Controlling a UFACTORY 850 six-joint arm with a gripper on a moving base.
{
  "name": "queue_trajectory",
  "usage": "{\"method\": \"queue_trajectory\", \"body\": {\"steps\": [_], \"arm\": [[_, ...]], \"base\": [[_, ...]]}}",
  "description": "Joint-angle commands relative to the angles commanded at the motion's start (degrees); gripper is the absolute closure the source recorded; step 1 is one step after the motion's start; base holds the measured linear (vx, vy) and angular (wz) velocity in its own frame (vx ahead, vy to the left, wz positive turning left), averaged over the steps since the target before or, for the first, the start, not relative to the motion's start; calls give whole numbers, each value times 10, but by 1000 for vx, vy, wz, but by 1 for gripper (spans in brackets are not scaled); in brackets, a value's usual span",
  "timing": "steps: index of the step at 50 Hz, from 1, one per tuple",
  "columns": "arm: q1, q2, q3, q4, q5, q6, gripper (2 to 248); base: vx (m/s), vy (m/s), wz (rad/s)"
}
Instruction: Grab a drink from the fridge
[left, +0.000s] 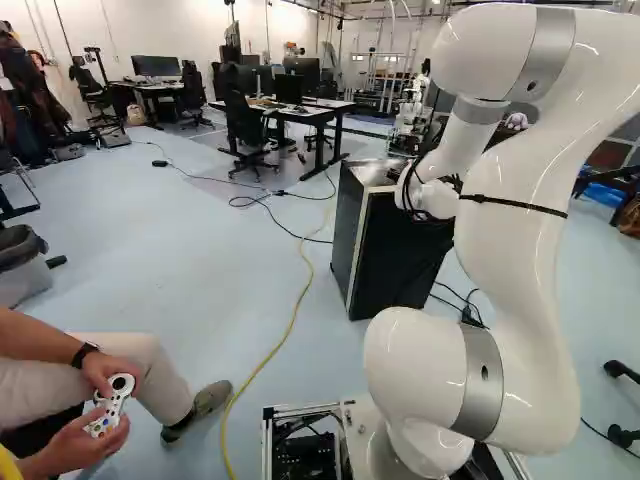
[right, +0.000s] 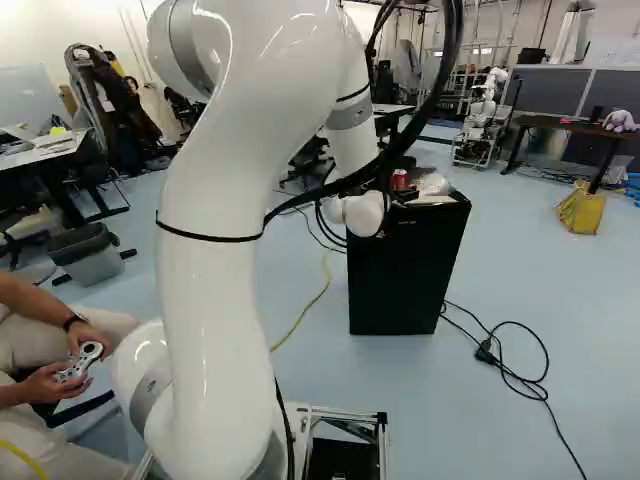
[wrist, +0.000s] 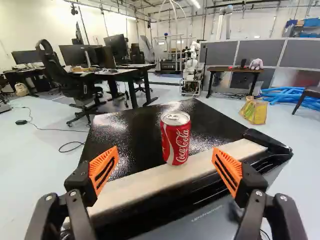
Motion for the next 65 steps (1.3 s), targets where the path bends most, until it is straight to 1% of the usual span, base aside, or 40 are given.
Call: {"method": "queue_trajectory", "body": {"steps": [65], "arm": [[8,-41,-54,0,-1,0,3]], "base": [[0,0,0]]}}
